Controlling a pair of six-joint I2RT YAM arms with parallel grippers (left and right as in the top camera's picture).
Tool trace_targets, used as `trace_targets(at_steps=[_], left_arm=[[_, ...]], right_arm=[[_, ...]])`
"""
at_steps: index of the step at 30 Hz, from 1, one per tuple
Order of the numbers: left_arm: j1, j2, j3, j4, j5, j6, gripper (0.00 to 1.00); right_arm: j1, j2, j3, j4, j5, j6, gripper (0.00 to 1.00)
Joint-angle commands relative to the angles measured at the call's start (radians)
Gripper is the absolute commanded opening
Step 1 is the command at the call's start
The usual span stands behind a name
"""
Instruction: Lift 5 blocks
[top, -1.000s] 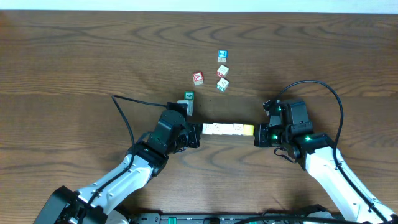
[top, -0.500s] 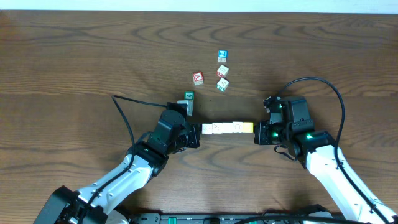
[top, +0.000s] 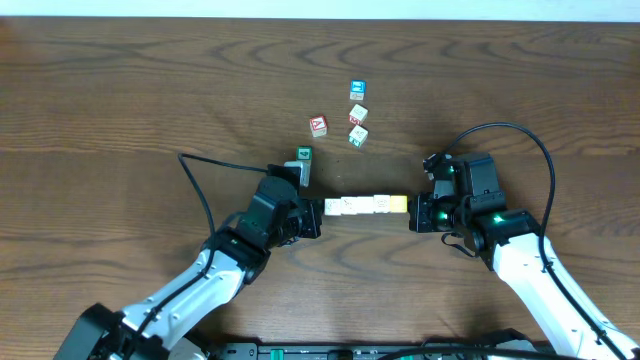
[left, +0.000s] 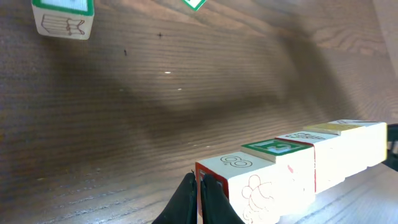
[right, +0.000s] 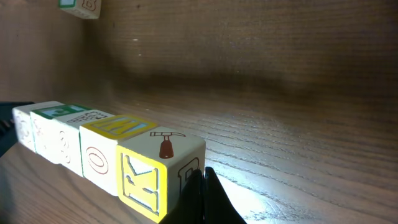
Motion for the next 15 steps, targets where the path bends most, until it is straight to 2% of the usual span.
trace_targets(at_steps=[1,15], left_arm=[[-0.055,-0.041,0.052,0.043,0.238,-0.005,0.07],[-0.055,-0.041,0.052,0.043,0.238,-0.006,0.07]], right_arm=[[0.051,-0.014,0.042,0.024,-0.353,-0.004,0.01],[0.051,-0.014,0.076,0.006,-0.353,-0.004,0.01]])
